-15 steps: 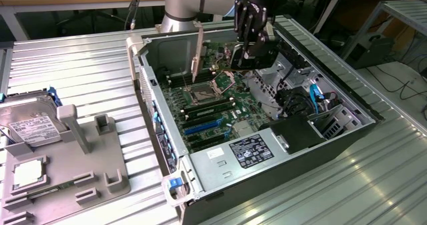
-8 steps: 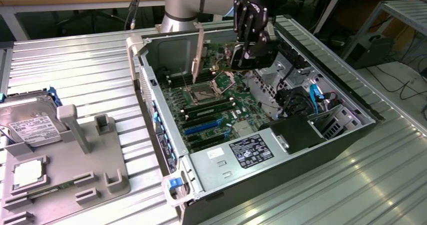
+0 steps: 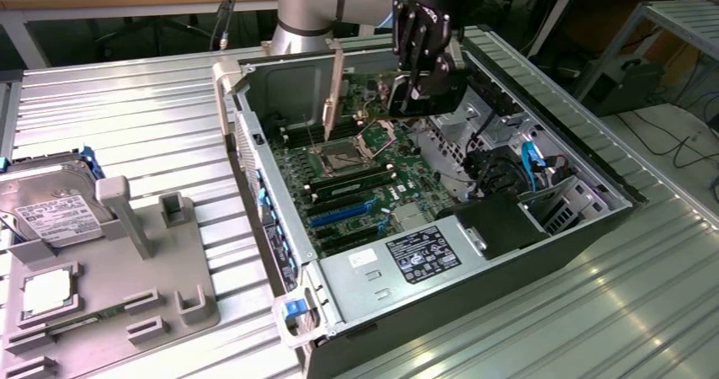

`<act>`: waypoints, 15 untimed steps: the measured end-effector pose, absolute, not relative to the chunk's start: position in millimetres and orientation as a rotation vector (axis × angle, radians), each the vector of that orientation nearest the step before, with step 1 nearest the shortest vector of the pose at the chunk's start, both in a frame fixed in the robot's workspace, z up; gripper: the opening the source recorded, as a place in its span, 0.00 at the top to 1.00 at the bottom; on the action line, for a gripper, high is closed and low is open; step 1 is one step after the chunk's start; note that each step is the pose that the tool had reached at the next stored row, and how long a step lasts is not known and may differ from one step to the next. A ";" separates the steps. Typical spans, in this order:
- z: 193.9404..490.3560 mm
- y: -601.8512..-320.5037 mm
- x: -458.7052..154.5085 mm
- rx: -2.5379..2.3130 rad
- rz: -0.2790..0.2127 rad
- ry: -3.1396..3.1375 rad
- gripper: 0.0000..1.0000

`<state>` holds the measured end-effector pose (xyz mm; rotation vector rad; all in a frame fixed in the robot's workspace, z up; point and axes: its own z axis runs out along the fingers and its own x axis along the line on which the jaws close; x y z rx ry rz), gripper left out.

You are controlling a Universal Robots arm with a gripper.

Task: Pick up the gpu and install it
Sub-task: 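Insert the gpu into the slot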

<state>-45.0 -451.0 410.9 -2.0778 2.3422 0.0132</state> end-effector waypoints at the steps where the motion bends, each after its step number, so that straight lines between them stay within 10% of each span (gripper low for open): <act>1: 410.6 -451.0 -45.1 -2.077 0.018 2.339 0.72; 15: 404.3 -451.4 -45.1 -2.116 0.022 2.280 0.72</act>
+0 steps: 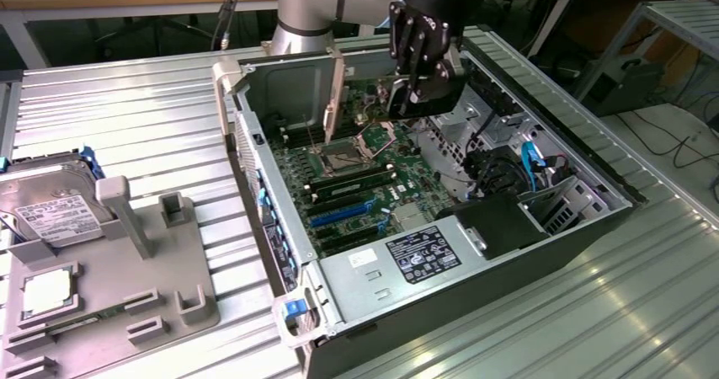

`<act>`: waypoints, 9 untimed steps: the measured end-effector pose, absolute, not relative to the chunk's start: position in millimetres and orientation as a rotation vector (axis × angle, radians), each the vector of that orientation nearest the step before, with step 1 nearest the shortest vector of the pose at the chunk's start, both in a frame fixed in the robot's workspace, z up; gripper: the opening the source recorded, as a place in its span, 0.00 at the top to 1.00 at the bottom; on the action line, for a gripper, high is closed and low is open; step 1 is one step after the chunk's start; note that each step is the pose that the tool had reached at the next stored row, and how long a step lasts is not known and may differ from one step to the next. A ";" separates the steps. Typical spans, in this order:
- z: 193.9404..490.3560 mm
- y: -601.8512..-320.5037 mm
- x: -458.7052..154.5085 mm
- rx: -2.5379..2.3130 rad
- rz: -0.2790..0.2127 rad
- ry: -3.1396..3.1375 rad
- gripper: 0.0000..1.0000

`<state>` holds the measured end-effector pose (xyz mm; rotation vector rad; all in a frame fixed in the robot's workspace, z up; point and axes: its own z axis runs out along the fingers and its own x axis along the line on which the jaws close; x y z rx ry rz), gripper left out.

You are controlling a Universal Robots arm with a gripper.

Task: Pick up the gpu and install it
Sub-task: 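Insert the gpu into the slot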

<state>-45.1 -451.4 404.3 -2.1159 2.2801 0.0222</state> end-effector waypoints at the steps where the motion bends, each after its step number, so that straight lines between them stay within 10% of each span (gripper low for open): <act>1: 404.0 -451.4 -45.1 -2.117 0.022 2.279 0.72; 9: 402.8 -451.4 -45.1 -2.129 0.022 2.268 0.72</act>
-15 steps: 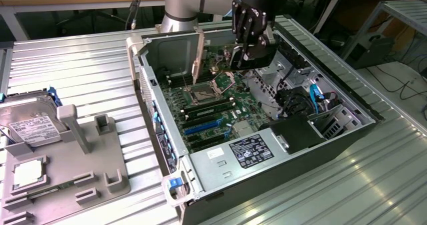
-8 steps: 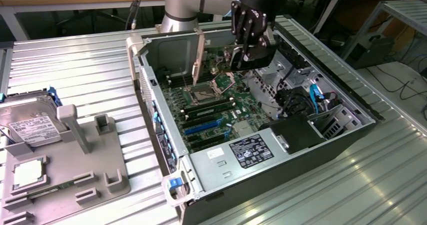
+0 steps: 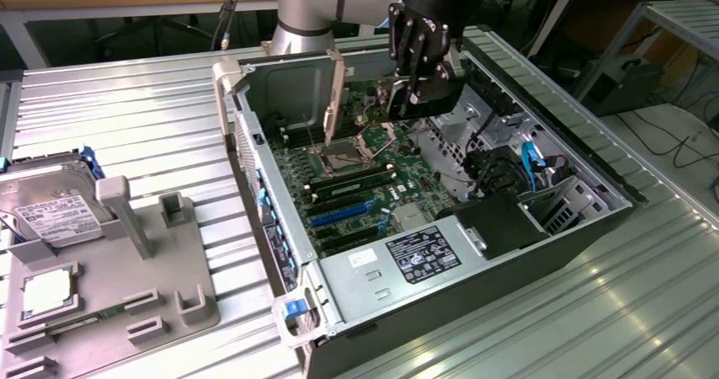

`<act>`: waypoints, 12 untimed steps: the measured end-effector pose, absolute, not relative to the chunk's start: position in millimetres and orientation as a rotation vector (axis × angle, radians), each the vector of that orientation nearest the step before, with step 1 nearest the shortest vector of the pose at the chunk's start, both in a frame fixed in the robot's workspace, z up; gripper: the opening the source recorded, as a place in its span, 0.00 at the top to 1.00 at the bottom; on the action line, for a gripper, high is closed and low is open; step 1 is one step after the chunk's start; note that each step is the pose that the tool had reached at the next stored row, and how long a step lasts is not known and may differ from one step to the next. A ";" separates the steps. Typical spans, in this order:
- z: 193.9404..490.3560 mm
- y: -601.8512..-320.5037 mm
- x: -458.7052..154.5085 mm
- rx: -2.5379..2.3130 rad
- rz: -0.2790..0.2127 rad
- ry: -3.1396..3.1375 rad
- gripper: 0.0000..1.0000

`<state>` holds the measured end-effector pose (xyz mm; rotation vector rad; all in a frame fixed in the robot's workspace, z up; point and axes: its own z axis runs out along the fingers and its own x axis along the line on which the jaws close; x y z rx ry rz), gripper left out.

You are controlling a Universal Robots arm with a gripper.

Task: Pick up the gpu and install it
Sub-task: 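Insert the gpu into the slot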

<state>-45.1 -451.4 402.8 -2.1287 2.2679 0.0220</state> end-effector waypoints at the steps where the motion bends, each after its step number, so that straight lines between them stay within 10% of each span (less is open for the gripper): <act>1: 402.6 -451.4 -45.1 -2.130 0.022 2.267 0.72; 12: 401.3 -451.5 -45.1 -2.143 0.022 2.254 0.72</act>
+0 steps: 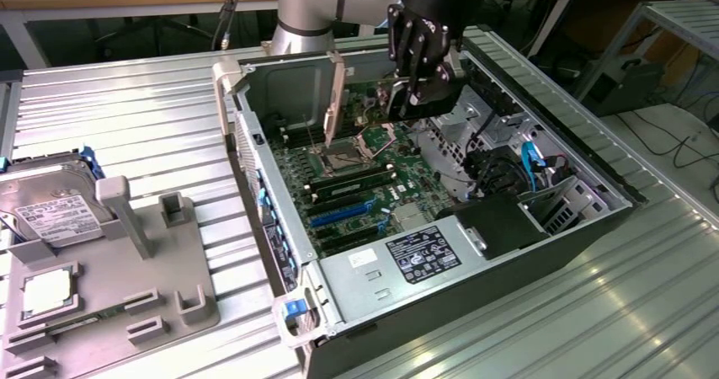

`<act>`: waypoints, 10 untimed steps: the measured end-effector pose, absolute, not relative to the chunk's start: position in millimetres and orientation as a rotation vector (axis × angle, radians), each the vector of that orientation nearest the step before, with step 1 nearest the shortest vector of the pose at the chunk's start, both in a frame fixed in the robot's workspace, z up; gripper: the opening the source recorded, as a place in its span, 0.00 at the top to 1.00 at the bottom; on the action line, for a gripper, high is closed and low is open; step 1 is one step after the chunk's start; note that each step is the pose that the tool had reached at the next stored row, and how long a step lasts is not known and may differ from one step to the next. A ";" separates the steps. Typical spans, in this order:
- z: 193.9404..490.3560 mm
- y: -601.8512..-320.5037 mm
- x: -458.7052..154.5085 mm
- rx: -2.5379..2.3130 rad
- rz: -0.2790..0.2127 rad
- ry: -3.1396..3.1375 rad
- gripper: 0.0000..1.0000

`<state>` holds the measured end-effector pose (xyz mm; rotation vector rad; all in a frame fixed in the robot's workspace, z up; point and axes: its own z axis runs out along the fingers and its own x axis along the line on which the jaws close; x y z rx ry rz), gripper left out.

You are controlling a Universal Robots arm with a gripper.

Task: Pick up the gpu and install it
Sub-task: 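Insert the gpu into the slot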

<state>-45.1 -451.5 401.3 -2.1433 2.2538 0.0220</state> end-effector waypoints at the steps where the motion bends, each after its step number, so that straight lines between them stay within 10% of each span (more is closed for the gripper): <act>1: 401.2 -451.5 -45.1 -2.145 0.022 2.253 0.72; 10: 400.3 -451.5 -45.1 -2.157 0.022 2.241 0.72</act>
